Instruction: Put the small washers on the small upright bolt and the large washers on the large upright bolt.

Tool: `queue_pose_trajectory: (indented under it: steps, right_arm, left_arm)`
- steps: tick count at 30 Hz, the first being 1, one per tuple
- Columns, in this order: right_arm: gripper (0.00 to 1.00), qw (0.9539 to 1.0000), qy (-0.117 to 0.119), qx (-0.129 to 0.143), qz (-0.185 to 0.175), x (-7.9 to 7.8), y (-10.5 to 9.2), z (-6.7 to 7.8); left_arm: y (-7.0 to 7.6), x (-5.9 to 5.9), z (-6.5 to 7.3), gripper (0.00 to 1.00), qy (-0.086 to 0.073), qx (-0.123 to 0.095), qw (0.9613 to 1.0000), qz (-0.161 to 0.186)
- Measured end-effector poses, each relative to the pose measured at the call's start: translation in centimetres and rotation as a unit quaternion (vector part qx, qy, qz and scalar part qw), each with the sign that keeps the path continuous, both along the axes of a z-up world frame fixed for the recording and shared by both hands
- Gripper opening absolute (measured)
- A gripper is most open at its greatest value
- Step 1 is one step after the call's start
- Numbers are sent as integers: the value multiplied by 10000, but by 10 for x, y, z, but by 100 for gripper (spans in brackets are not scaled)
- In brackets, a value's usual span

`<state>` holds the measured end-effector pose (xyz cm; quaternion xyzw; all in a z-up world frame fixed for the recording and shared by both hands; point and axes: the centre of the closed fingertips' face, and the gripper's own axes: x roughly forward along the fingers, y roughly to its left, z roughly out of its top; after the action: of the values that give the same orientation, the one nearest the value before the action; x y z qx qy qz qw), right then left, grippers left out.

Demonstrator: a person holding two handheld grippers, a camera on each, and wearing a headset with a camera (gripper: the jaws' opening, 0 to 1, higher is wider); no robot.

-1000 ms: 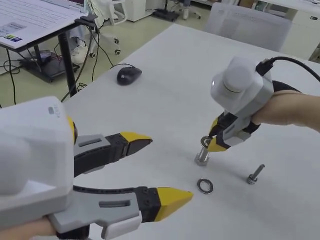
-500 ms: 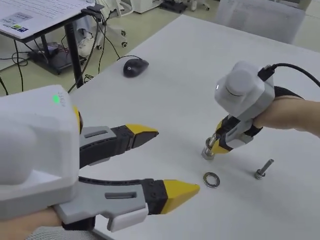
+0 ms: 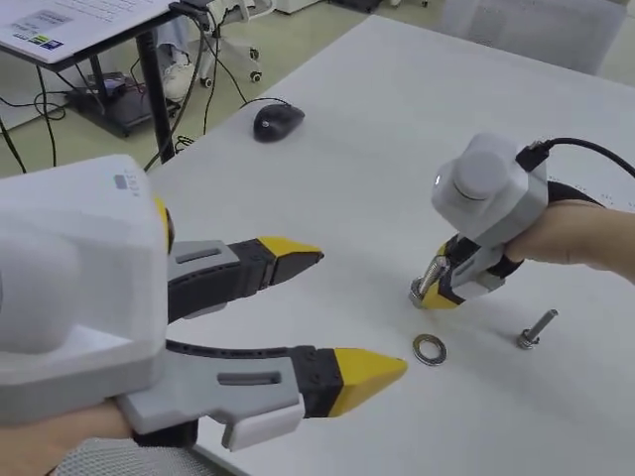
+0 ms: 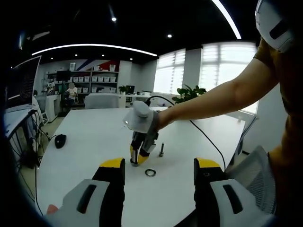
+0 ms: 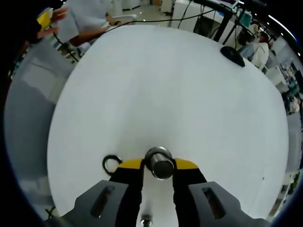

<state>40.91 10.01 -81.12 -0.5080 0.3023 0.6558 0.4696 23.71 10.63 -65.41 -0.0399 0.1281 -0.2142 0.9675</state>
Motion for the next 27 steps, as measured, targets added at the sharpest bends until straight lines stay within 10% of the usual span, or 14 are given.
queue_pose_trajectory:
  steps: [13, 27]
  right_arm:
    - [26, 9998, -105, 92, -114, 2, -21, 16]
    - [26, 10000, 70, 2, -53, -44, -47, 11]
  left_arm:
    - [-2, 1, 2, 58, -29, 26, 10000, -73]
    - [-18, -6, 15, 58, -173, 67, 9992, -341]
